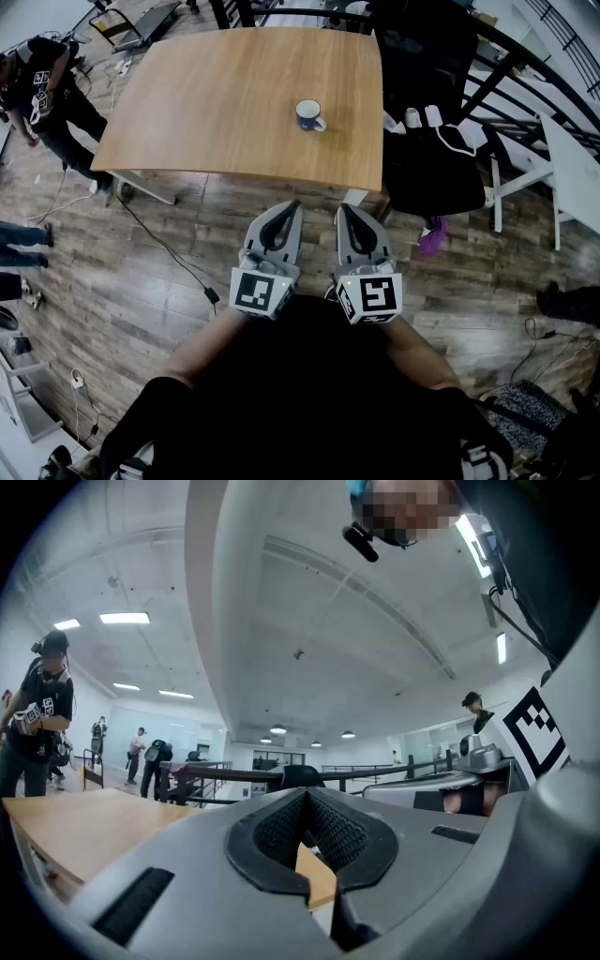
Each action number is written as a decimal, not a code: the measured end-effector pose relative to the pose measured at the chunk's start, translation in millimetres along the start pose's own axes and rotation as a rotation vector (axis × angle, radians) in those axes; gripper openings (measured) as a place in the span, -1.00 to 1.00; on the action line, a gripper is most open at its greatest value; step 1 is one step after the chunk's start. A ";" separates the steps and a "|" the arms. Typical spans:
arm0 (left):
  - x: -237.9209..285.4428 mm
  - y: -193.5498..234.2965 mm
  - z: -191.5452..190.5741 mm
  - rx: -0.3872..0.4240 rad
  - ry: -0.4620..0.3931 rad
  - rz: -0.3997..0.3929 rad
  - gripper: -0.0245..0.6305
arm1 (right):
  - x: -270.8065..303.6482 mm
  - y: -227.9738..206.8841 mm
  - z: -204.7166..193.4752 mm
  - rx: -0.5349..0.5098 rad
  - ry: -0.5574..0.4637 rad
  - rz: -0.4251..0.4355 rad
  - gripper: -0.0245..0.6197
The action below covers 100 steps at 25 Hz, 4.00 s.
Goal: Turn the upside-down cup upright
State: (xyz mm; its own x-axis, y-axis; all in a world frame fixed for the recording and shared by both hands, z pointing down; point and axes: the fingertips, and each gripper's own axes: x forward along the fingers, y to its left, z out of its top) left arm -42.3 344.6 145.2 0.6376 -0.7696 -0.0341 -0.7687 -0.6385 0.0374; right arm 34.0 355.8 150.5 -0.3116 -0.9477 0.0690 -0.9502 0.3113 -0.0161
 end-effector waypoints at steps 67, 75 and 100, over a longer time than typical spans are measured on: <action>253.7 262.5 -264.8 -0.134 0.305 0.186 -0.90 | 444.0 -110.1 -230.0 -0.073 0.530 0.367 0.13; 244.8 267.8 -272.8 -0.166 0.315 0.163 -0.90 | 447.4 -103.5 -230.5 -0.084 0.519 0.381 0.13; 327.2 225.1 -268.0 0.047 0.212 -0.301 0.19 | 429.4 -110.6 -144.6 0.099 0.321 0.437 0.15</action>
State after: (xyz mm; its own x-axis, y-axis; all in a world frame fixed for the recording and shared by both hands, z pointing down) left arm 6.8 -51.6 410.1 0.8279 -0.5340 0.1713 -0.5436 -0.8392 0.0112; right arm 6.2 -75.3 326.1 -0.6743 -0.6579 0.3353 -0.7337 0.6481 -0.2038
